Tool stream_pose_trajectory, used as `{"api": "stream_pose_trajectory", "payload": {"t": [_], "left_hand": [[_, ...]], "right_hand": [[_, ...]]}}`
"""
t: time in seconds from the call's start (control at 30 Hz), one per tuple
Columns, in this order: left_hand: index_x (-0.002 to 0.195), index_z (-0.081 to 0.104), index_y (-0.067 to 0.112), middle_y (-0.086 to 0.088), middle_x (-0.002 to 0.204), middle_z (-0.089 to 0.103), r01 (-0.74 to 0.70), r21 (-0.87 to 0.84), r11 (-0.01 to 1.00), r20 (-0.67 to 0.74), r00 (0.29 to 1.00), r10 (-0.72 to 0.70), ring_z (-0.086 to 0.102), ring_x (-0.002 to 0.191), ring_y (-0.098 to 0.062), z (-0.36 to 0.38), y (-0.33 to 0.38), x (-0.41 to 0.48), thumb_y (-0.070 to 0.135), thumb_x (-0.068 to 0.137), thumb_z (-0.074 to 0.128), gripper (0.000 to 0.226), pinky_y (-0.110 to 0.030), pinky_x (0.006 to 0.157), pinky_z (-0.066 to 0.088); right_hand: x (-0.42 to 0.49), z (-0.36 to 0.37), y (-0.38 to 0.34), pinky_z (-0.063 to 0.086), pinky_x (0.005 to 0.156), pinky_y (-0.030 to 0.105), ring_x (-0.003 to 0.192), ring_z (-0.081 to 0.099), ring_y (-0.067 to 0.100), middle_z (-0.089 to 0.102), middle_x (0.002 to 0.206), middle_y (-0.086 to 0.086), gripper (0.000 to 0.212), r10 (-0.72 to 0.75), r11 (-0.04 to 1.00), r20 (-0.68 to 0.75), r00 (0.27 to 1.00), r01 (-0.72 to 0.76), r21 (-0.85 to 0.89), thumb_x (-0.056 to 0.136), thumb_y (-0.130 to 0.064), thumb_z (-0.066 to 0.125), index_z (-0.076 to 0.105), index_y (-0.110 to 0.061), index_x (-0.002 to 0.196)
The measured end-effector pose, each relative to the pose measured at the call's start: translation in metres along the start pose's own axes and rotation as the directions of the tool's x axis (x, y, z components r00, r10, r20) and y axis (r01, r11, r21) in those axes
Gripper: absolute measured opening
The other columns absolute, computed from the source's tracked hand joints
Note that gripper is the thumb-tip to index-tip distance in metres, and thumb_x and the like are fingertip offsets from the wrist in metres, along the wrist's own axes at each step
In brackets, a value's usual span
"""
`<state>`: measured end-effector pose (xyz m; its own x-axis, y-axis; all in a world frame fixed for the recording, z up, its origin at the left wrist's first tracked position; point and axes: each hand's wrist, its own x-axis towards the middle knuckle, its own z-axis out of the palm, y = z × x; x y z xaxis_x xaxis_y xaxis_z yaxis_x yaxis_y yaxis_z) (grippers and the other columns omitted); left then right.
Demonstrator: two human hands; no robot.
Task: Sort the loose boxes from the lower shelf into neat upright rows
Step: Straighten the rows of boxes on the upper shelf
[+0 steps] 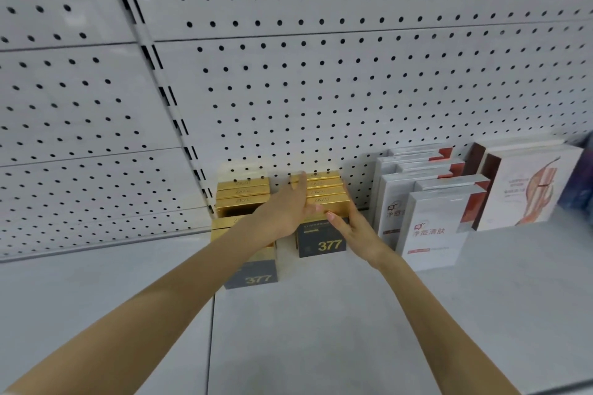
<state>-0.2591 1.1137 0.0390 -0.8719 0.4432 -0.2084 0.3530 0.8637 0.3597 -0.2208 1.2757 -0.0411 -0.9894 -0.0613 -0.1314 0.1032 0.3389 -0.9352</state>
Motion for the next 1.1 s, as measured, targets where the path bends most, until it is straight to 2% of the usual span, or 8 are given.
{"api": "stream_pose_trajectory", "payload": {"t": [0.17, 0.33, 0.43, 0.53, 0.63, 0.73, 0.83, 1.1], "left_hand": [[0.151, 0.017, 0.014, -0.017, 0.143, 0.04, -0.049, 0.108, 0.993, 0.001, 0.999, 0.049, 0.053, 0.118, -0.027, -0.009, -0.002, -0.006, 0.048, 0.098, 0.037, 0.066, -0.036, 0.099, 0.044], [0.143, 0.039, 0.021, -0.003, 0.148, 0.039, -0.219, -0.063, 0.974, -0.118, 0.97, 0.211, 0.038, 0.134, -0.019, -0.046, -0.018, -0.038, 0.043, 0.098, 0.041, 0.051, -0.033, 0.109, 0.031], [0.137, 0.047, 0.026, 0.009, 0.138, 0.048, -0.298, -0.284, 0.911, -0.418, 0.894, 0.162, 0.045, 0.123, -0.003, -0.058, -0.047, -0.076, 0.043, 0.096, 0.044, 0.045, -0.022, 0.103, 0.035], [0.132, 0.047, 0.026, 0.013, 0.126, 0.054, -0.32, -0.551, 0.771, -0.602, 0.792, -0.102, 0.05, 0.115, 0.007, -0.035, -0.088, -0.118, 0.044, 0.091, 0.049, 0.044, -0.012, 0.095, 0.04], [0.145, 0.029, 0.027, 0.009, 0.142, 0.041, -0.171, -0.727, 0.665, -0.426, 0.872, -0.241, 0.043, 0.126, -0.001, 0.019, -0.121, -0.135, 0.046, 0.087, 0.054, 0.066, -0.023, 0.103, 0.037], [0.148, 0.018, 0.04, 0.02, 0.151, 0.03, -0.112, -0.782, 0.614, -0.283, 0.941, -0.188, 0.035, 0.134, 0.001, 0.059, -0.127, -0.131, 0.06, 0.081, 0.058, 0.081, -0.023, 0.107, 0.034], [0.144, 0.029, 0.038, 0.022, 0.138, 0.048, -0.121, -0.803, 0.584, -0.252, 0.956, -0.148, 0.045, 0.124, 0.007, 0.072, -0.119, -0.118, 0.053, 0.091, 0.052, 0.06, -0.014, 0.099, 0.042], [0.143, 0.035, 0.037, 0.011, 0.13, 0.057, -0.048, -0.836, 0.547, -0.266, 0.907, -0.327, 0.057, 0.115, -0.01, 0.078, -0.108, -0.103, 0.067, 0.084, 0.041, 0.067, -0.037, 0.098, 0.049]], "right_hand": [[-0.007, 0.001, -0.005, 0.045, 0.074, 0.003, 0.121, 0.047, 0.005, 0.043, 0.135, -0.014, 0.074, 0.009, 1.0, -0.072, 0.997, -0.01, -0.021, 0.097, -0.034, 0.05, 0.004, -0.029, 0.154], [-0.025, 0.003, -0.029, 0.026, 0.115, 0.035, 0.144, 0.024, 0.013, 0.025, 0.157, -0.007, 0.091, -0.06, 0.992, -0.26, 0.964, 0.029, -0.124, 0.084, -0.052, 0.057, 0.003, -0.03, 0.153], [-0.05, 0.013, -0.055, 0.012, 0.108, 0.011, 0.138, 0.015, -0.004, 0.026, 0.153, -0.011, 0.076, -0.277, 0.923, -0.395, 0.876, 0.129, -0.362, 0.092, -0.036, 0.059, 0.014, -0.028, 0.152], [-0.074, 0.043, -0.073, 0.026, 0.1, 0.0, 0.127, 0.036, -0.01, 0.039, 0.14, -0.02, 0.065, -0.381, 0.919, -0.346, 0.858, 0.311, -0.241, 0.087, -0.034, 0.064, 0.031, -0.035, 0.143], [-0.076, 0.094, -0.055, 0.033, 0.11, 0.018, 0.134, 0.036, -0.004, 0.037, 0.146, -0.021, 0.075, -0.211, 0.976, -0.207, 0.955, 0.218, 0.01, 0.085, -0.033, 0.069, 0.028, -0.033, 0.147], [-0.064, 0.131, -0.031, 0.03, 0.117, 0.039, 0.142, 0.029, 0.006, 0.033, 0.154, -0.012, 0.095, -0.093, 0.994, -0.16, 0.983, 0.102, 0.05, 0.077, -0.06, 0.067, 0.017, -0.03, 0.152], [-0.048, 0.142, -0.017, 0.031, 0.116, 0.044, 0.143, 0.029, 0.008, 0.032, 0.155, -0.011, 0.098, -0.017, 0.995, -0.132, 0.991, 0.03, 0.092, 0.074, -0.075, 0.057, 0.015, -0.035, 0.152], [-0.042, 0.151, -0.024, 0.032, 0.082, -0.007, 0.122, 0.048, 0.007, 0.051, 0.137, -0.009, 0.051, 0.011, 0.999, -0.203, 0.979, -0.004, 0.035, 0.097, -0.04, 0.05, 0.033, -0.031, 0.145]]}}
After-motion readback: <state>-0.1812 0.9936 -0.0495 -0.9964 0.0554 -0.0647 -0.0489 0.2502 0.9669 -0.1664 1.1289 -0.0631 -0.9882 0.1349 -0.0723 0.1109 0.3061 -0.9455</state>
